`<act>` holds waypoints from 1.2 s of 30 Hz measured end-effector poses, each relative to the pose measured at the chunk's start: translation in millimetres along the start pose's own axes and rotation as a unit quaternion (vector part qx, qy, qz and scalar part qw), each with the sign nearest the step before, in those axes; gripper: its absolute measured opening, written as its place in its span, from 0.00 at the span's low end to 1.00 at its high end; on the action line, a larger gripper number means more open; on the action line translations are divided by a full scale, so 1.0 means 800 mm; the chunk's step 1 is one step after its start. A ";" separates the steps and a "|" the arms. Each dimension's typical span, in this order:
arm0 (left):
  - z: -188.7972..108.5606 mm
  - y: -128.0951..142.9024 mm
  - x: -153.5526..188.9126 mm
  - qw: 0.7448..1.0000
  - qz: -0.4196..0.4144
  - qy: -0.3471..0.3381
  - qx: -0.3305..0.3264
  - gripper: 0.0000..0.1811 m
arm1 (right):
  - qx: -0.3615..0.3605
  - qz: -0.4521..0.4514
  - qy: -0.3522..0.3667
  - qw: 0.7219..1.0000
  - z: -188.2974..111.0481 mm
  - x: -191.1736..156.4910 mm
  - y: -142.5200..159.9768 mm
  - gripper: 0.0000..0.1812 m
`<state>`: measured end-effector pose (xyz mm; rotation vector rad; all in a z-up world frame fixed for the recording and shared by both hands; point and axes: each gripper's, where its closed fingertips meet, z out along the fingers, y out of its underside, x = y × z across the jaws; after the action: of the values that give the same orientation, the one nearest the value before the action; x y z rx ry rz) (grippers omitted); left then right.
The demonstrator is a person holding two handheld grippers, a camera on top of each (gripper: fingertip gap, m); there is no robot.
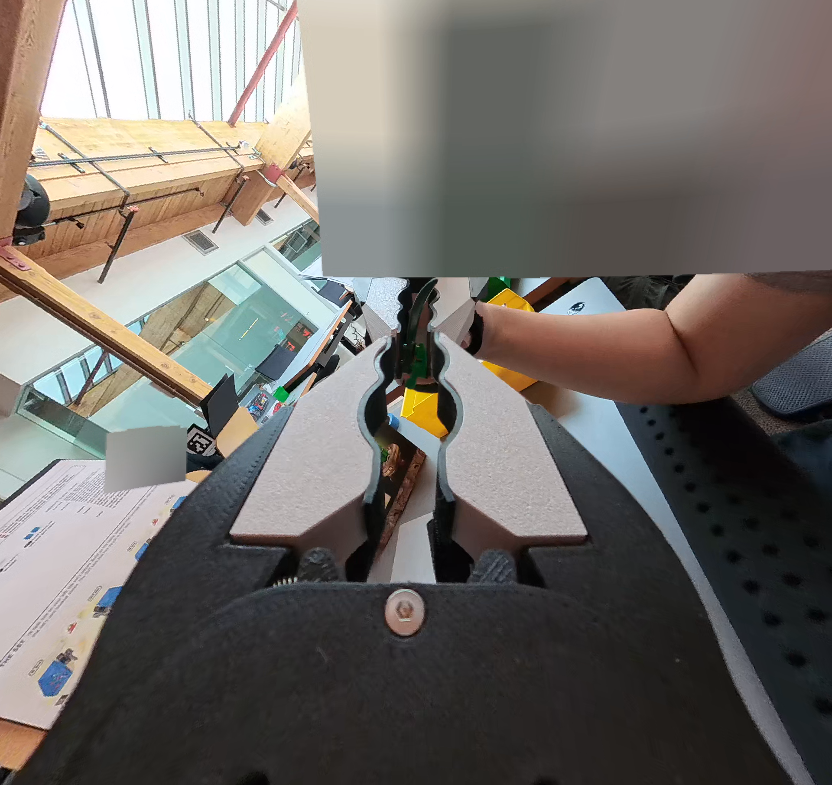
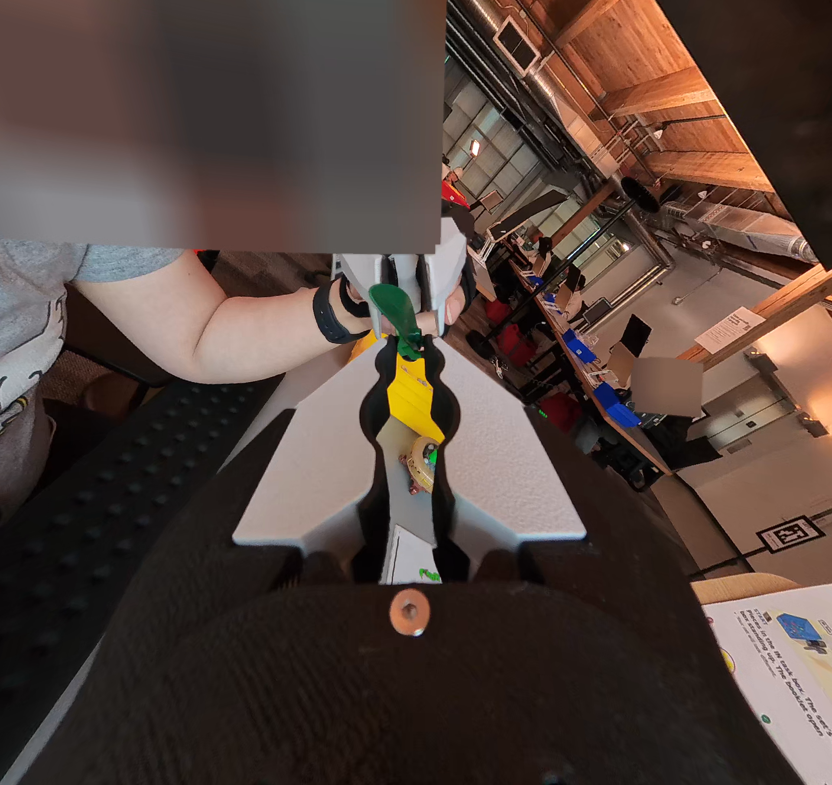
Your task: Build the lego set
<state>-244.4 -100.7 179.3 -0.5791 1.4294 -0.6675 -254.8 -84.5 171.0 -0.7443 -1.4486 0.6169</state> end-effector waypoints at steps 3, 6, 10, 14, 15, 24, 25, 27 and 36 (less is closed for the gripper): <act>0.002 0.005 0.003 1.000 0.005 0.004 -0.009 0.08 | -0.016 -0.005 0.004 1.000 0.001 0.000 0.002 0.06; 0.006 0.010 0.004 1.000 0.011 0.005 -0.018 0.07 | -0.035 -0.010 0.004 0.999 0.002 -0.002 0.004 0.06; 0.007 0.015 0.006 1.000 0.014 0.010 -0.022 0.06 | -0.063 -0.017 0.007 0.998 0.002 -0.005 0.007 0.06; 0.007 0.014 0.010 0.999 0.016 0.021 -0.018 0.05 | -0.078 -0.019 0.006 0.997 0.002 -0.009 0.006 0.06; 0.007 0.012 0.011 0.999 0.017 0.023 -0.014 0.04 | -0.078 -0.019 0.005 0.997 0.002 -0.010 0.005 0.06; 0.007 0.008 0.014 0.999 0.010 0.031 0.000 0.04 | -0.075 -0.013 0.000 0.997 0.002 -0.013 0.002 0.06; 0.008 0.009 0.012 1.000 0.008 0.028 -0.001 0.04 | -0.078 -0.013 0.004 0.997 0.001 -0.012 0.002 0.06; 0.008 0.010 0.006 1.000 0.008 0.015 -0.003 0.04 | -0.085 -0.019 0.022 0.996 0.001 -0.005 0.004 0.06; 0.005 0.003 -0.011 0.999 -0.026 -0.023 0.005 0.04 | -0.094 -0.036 0.088 0.991 0.002 0.014 -0.004 0.06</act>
<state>-240.0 -92.7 184.0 -0.6225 1.3723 -0.6976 -256.5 -78.3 180.8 -0.8677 -1.3755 0.3513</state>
